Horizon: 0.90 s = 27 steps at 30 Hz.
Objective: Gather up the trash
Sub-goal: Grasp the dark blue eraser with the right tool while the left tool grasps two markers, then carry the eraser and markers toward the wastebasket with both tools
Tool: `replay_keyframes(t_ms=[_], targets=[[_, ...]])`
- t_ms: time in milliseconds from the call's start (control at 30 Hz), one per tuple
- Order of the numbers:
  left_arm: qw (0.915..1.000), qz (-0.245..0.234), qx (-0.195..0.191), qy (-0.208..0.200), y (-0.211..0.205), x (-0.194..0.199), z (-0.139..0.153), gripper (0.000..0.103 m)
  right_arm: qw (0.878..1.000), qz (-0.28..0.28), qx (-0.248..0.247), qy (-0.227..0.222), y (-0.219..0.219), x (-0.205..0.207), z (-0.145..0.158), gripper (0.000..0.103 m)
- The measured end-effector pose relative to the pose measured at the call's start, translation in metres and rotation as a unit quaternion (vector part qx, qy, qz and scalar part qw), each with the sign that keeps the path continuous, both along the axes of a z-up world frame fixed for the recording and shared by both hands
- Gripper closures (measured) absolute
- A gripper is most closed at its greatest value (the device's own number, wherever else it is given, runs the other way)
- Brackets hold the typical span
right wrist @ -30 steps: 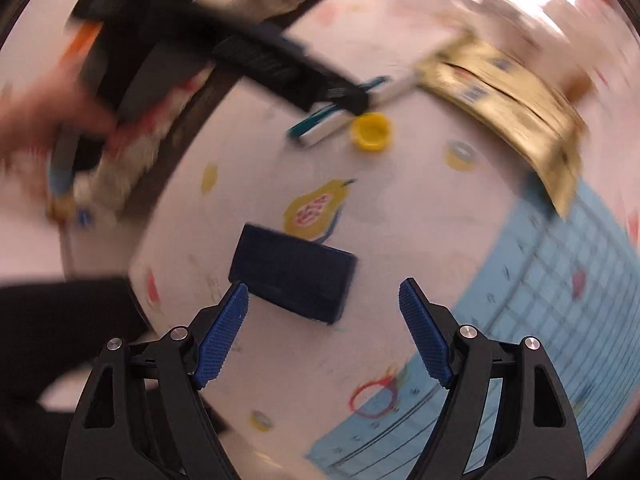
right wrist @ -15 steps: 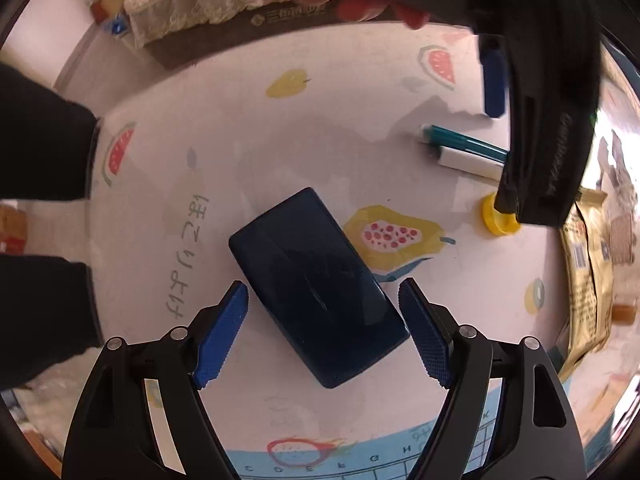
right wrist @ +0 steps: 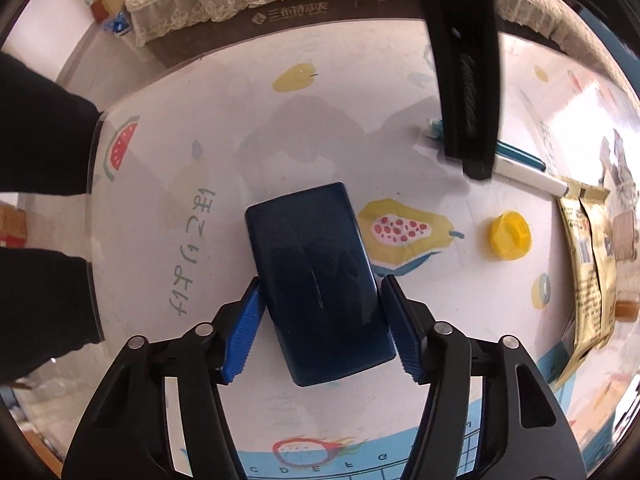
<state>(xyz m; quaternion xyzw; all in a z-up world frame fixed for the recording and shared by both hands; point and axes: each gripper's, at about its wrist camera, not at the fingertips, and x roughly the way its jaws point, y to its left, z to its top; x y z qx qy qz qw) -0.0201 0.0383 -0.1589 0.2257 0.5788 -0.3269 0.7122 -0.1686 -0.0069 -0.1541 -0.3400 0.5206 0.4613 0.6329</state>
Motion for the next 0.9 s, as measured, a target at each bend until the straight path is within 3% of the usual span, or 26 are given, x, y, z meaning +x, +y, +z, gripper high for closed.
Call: replay_keyframes(t_ms=[167, 333, 467, 500, 900], targets=[[0.9997, -0.011, 0.018, -0.014, -0.002, 0.005, -0.001, 0.052, 0.997, -0.077, 0.012, 0.023, -0.020, 0.016, 0.004, 0.046], [0.9996, 0.013, 0.017, -0.017, -0.015, 0.015, -0.003, 0.051, 0.978, -0.200, 0.032, 0.050, -0.052, 0.039, 0.006, 0.047], [0.9993, 0.028, 0.015, -0.022, -0.021, 0.018, -0.001, 0.077, 0.949, -0.303, 0.053, 0.065, -0.083, 0.066, 0.009, 0.047], [0.9991, 0.032, 0.017, -0.022, -0.022, 0.018, -0.001, 0.078, 0.942, -0.323, 0.061, 0.067, -0.090, 0.072, 0.011, 0.047], [0.9985, 0.054, -0.005, -0.006, -0.016, 0.014, 0.016, 0.081, 0.895, -0.416, 0.121, 0.106, -0.132, 0.104, 0.030, 0.048]])
